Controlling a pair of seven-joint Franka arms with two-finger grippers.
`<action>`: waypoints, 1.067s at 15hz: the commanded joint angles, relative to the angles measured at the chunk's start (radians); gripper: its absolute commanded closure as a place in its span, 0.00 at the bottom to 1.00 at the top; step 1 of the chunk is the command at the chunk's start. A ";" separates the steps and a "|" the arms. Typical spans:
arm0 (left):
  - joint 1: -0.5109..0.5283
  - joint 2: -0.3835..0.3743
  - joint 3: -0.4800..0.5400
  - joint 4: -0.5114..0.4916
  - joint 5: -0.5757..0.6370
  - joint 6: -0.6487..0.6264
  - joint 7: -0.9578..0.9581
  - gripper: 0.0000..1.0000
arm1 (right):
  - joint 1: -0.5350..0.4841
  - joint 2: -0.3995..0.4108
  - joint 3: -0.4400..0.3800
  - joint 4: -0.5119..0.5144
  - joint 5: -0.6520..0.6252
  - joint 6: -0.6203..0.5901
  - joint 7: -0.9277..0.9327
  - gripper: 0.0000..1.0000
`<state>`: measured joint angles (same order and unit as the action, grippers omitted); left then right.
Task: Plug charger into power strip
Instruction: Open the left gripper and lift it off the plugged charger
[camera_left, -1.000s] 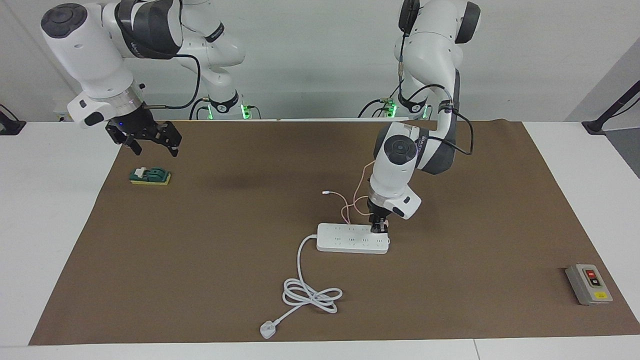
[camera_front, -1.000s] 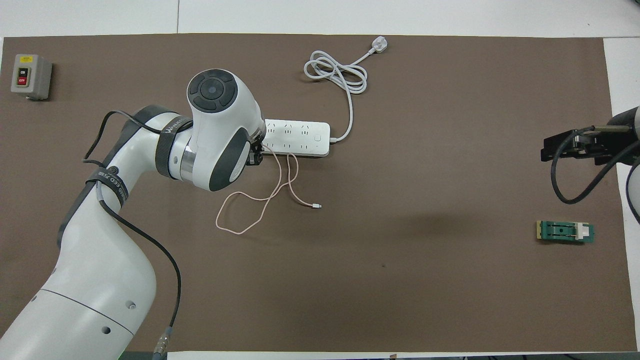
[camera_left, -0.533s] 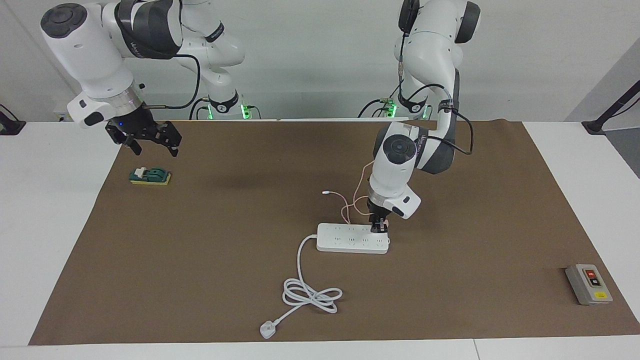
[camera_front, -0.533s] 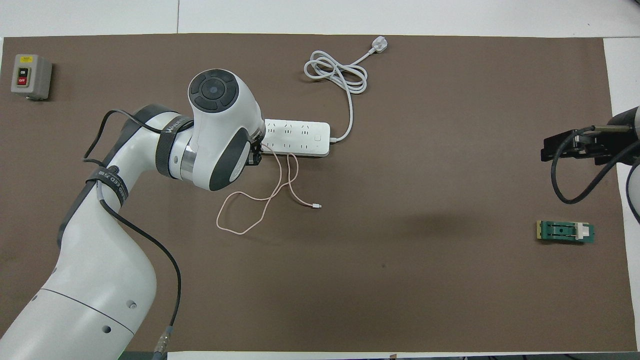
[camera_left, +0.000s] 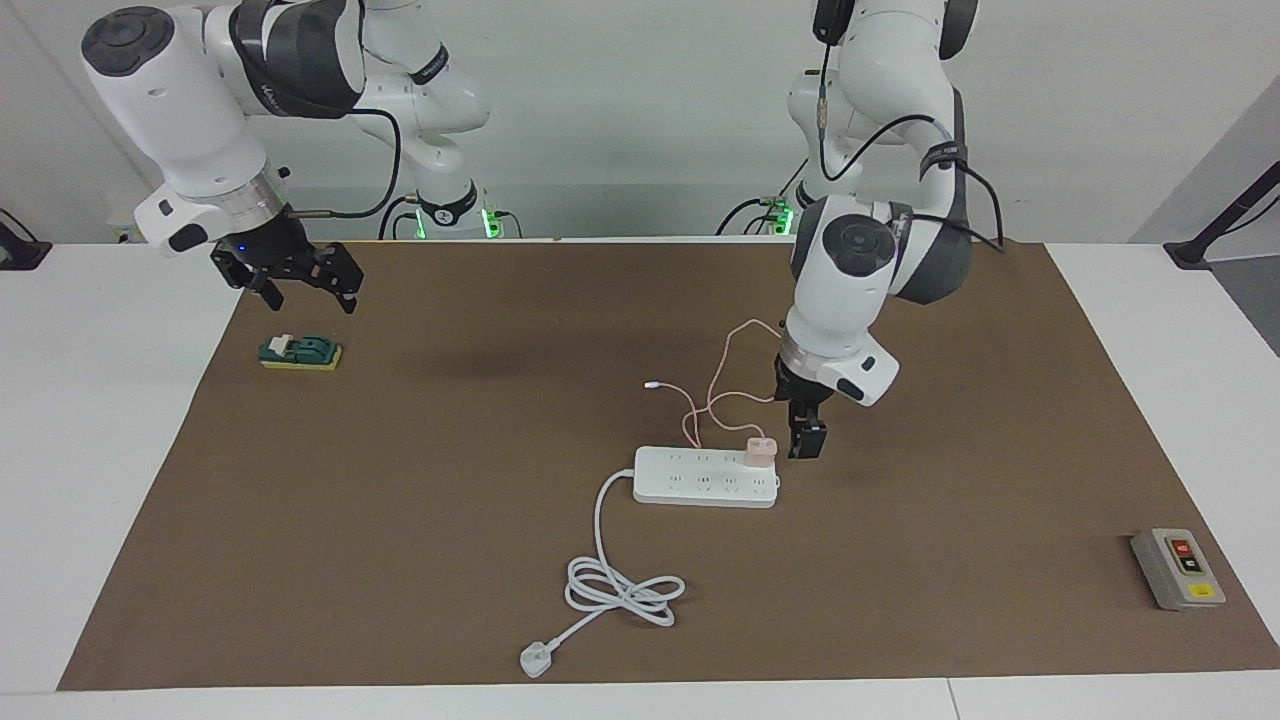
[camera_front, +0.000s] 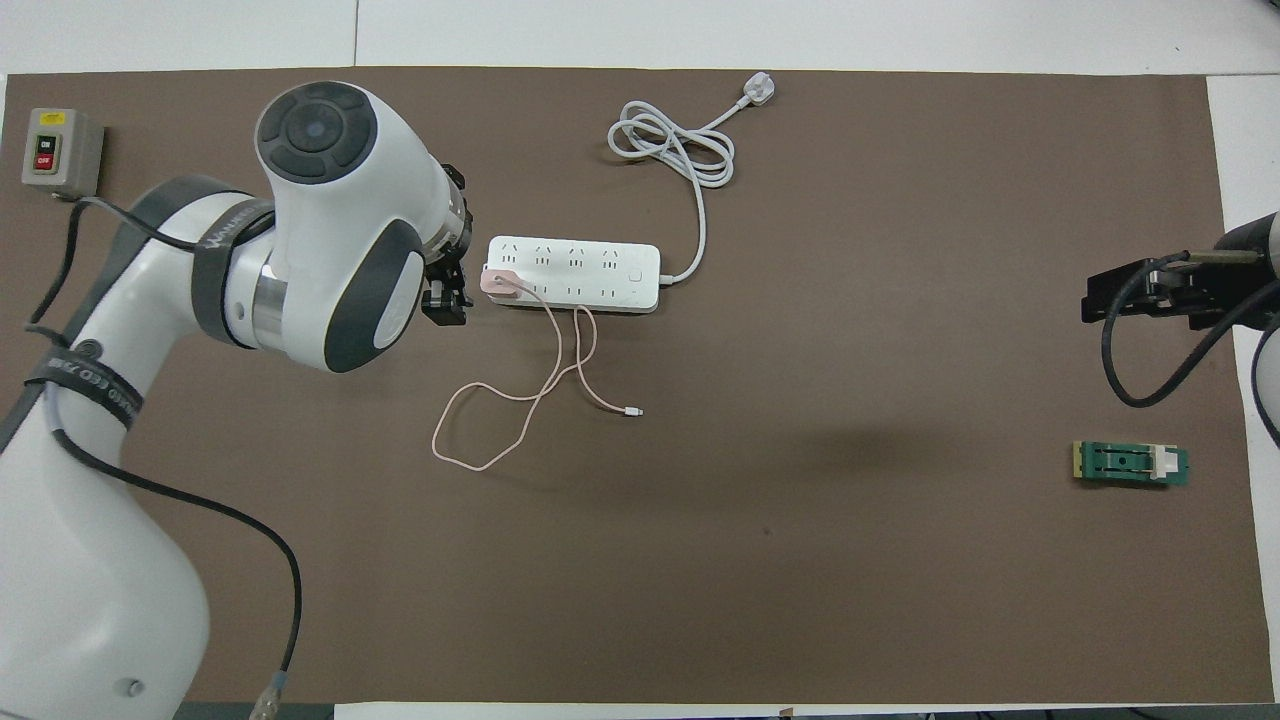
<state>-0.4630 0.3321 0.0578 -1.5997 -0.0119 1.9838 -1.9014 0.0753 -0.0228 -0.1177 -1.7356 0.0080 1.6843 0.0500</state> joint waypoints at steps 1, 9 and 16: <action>0.036 -0.091 -0.004 -0.014 0.016 -0.084 0.092 0.00 | -0.008 -0.013 0.006 -0.007 -0.013 -0.006 -0.001 0.00; 0.233 -0.343 -0.001 -0.017 0.001 -0.362 0.790 0.00 | -0.008 -0.014 0.006 -0.007 -0.011 -0.006 -0.001 0.00; 0.406 -0.455 -0.001 -0.025 0.003 -0.526 1.356 0.00 | -0.008 -0.013 0.006 -0.009 -0.013 -0.006 -0.001 0.00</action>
<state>-0.0875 -0.0875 0.0678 -1.5978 -0.0122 1.4866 -0.6694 0.0753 -0.0228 -0.1177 -1.7356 0.0080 1.6843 0.0499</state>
